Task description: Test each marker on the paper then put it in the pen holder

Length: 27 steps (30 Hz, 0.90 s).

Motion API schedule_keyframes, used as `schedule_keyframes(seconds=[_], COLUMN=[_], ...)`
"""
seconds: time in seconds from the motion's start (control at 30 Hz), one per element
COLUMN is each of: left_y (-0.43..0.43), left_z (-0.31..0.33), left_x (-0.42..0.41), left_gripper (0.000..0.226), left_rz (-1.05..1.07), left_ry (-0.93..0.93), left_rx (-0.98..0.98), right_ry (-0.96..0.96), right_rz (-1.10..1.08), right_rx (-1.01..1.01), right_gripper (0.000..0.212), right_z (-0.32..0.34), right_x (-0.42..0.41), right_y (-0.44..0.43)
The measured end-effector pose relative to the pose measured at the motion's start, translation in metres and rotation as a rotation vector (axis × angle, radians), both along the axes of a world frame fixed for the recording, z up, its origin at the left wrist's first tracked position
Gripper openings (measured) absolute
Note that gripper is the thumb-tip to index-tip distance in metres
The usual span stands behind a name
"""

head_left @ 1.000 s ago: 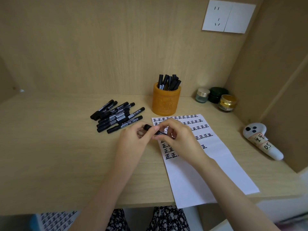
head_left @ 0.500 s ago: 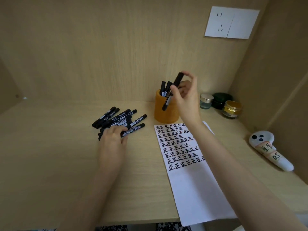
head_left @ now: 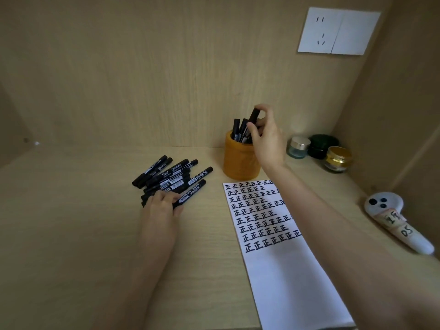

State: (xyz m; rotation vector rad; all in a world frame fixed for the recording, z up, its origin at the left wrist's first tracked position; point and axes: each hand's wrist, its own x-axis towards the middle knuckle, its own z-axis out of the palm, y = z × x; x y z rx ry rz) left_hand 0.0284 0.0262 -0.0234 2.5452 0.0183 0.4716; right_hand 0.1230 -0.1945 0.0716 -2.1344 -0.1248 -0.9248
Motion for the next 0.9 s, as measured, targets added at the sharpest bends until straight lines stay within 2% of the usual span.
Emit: schedule_keyframes(seconds=[0.13, 0.37, 0.47, 0.53, 0.63, 0.73, 0.8, 0.9], left_y=[-0.002, -0.011, -0.018, -0.023, -0.029, -0.035, -0.040, -0.050], left_z=[-0.001, 0.008, 0.014, 0.017, 0.024, 0.027, 0.030, 0.033], left_x=[-0.004, -0.011, -0.018, -0.023, -0.031, -0.037, -0.042, -0.051], left_gripper=[0.026, 0.021, 0.020, 0.017, 0.014, 0.014, 0.016, 0.016], left_rz=[-0.007, -0.029, -0.061, -0.096, -0.162, -0.242, -0.293, -0.375], left_ry=[-0.021, -0.063, -0.071, -0.056, 0.003, 0.032, 0.050, 0.103], left_rx=[-0.040, -0.306, -0.397, -0.482, -0.633, -0.626, -0.610, -0.546], right_ry=[0.005, 0.182, 0.199, 0.196, 0.227, 0.349, 0.436, 0.530], right_rz=[-0.108, -0.061, -0.036, -0.023, 0.040, 0.250, 0.422, 0.567], right_rx=[-0.208, -0.360, -0.360, -0.292, -0.036, 0.197, 0.328, 0.400], right_gripper=[0.031, 0.047, 0.050, 0.055, 0.050, 0.040, 0.049, 0.048], right_z=[-0.012, -0.020, -0.020, -0.020, -0.017, -0.020, -0.020, -0.023], right_x=[0.003, 0.001, -0.005, -0.013, -0.033, -0.060, -0.082, -0.107], right_y=[-0.003, -0.005, -0.005, -0.004, -0.001, 0.005, 0.011, 0.017])
